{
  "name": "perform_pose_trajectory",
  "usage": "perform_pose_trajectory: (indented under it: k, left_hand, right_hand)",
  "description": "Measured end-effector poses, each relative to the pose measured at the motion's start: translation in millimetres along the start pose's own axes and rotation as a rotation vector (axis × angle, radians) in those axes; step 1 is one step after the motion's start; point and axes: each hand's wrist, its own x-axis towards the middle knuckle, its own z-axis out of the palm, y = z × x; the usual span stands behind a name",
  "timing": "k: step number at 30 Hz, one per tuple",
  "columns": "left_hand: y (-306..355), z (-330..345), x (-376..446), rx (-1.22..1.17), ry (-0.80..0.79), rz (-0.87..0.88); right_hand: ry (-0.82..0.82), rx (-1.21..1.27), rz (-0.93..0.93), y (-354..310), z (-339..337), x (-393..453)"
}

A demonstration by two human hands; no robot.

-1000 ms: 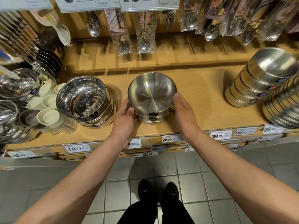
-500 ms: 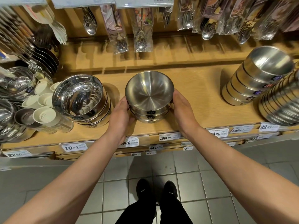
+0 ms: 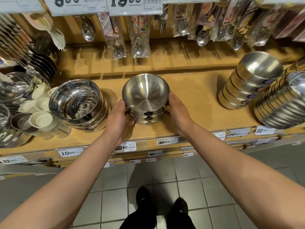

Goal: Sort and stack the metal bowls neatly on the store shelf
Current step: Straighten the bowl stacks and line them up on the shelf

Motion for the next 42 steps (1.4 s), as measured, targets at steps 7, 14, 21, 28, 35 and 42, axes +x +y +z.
perform_pose_trajectory:
  k: [7,14,21,28,35,42]
  left_hand:
    - [-9.6,0.0,-49.0,0.000,0.182,-0.005]
    - [-22.5,73.1,-142.0,0.026,0.125,0.018]
    - [-34.1,217.3,-212.2,0.053,-0.117,0.071]
    - [-58.1,337.0,-250.2,0.133,-0.262,0.049]
    - [-66.8,409.7,-229.8,0.190,-0.314,0.029]
    - [-62.7,452.0,-180.3,0.164,-0.207,0.016]
  right_hand:
    - [0.110,0.092,0.131,-3.5,-47.0,-40.6]
    - [0.170,0.209,0.155,-20.0,-188.7,-142.0]
    - [0.326,0.232,0.134,-43.3,-349.4,-233.0]
    - [0.427,0.302,0.158,-48.2,-442.5,-270.9]
    - [0.406,0.309,0.209,-43.2,-484.5,-235.7]
    - [0.307,0.207,0.276,-45.8,-520.6,-161.5]
